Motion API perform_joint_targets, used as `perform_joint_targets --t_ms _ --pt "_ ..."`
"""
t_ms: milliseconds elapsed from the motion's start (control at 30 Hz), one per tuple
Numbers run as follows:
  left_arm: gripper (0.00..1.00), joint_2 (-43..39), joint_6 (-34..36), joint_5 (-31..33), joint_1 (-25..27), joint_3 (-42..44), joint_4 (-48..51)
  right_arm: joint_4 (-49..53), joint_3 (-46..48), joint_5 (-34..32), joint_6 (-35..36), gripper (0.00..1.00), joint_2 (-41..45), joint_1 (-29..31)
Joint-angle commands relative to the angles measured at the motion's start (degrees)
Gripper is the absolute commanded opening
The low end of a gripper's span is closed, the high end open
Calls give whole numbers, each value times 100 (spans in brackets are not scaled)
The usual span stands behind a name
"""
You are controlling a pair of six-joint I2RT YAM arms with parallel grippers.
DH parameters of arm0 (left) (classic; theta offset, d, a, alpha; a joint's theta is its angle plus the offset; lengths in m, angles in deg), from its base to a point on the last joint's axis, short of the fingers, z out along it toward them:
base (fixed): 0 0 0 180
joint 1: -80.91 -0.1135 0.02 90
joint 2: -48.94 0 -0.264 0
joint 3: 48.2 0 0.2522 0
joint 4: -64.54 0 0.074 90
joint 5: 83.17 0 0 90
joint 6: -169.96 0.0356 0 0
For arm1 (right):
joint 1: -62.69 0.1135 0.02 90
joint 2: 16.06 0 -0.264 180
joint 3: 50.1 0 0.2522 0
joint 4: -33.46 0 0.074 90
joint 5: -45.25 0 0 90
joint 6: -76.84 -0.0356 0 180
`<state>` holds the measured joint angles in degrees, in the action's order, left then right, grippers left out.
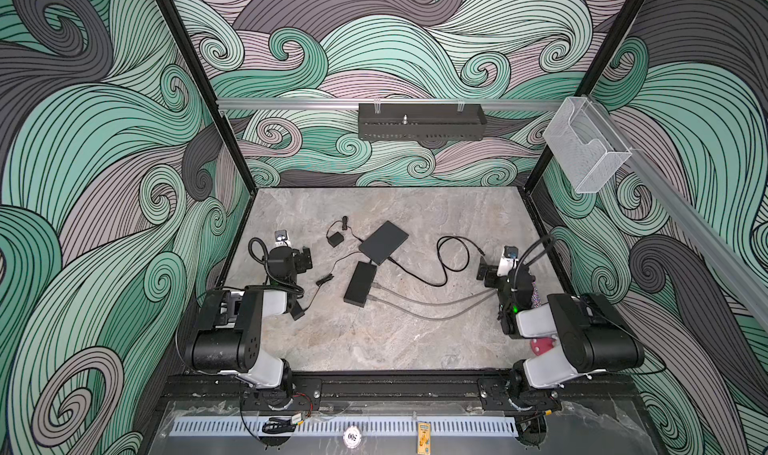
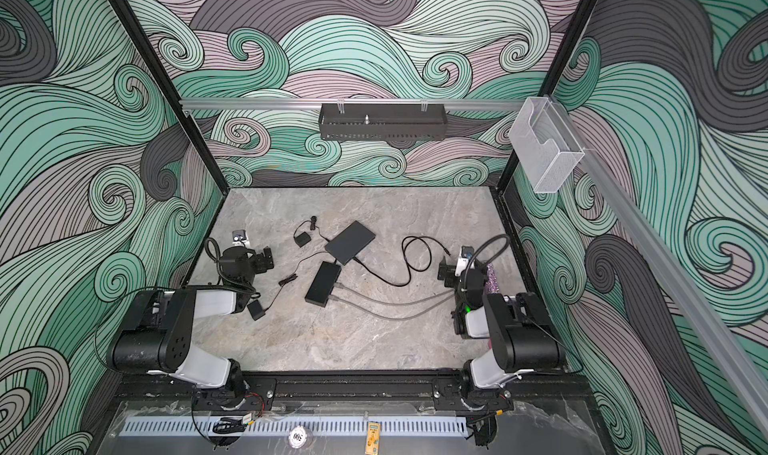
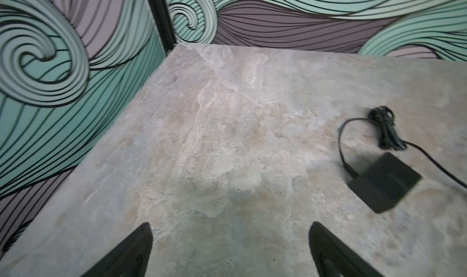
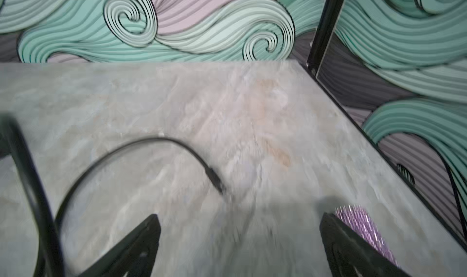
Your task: Insert the plug into the switch port
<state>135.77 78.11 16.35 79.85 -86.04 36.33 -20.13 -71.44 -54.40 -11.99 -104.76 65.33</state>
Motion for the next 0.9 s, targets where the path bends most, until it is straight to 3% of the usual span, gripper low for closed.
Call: perform_joint_targets --t_ms 0,67,100,133,167,233,300,433,500,600,667,767,867 --pt "99 -108 307 -837 -58 254 -433 -992 -211 122 89 99 -206 97" --pt "99 14 149 -666 -136 -58 28 116 -796 183 180 99 -112 153" --pt "99 89 56 -621 -173 -398 554 1702 -1475 383 264 99 82 175" --pt "98 40 12 -771 -233 -316 485 2386 -1732 686 153 99 98 16" --pt "99 111 89 -835 -237 -299 330 1675 -1536 1193 -4 99 -99 -250" --pt "99 64 67 -854 -236 -350 517 2081 -1669 1033 75 99 32 -163" --pt "99 63 73 -855 -237 -305 411 1700 -1554 1027 68 99 -62 -161" --pt "99 24 77 -859 -228 -280 419 1891 -1582 1013 63 99 31 -158" --pt "99 -27 386 -1468 -228 -131 199 1914 -1594 1030 66 99 35 -165" --pt "99 -9 419 -1709 -271 -136 184 1887 -1580 1026 59 99 23 -161" --pt "99 91 23 -1053 -358 -311 406 1973 -1599 1035 68 99 56 -159" --pt "99 86 -36 -956 -347 -343 458 1948 -1594 1018 92 99 60 -150" --pt "99 58 35 -1005 -325 -317 441 1178 -1129 2379 491 99 139 -245"
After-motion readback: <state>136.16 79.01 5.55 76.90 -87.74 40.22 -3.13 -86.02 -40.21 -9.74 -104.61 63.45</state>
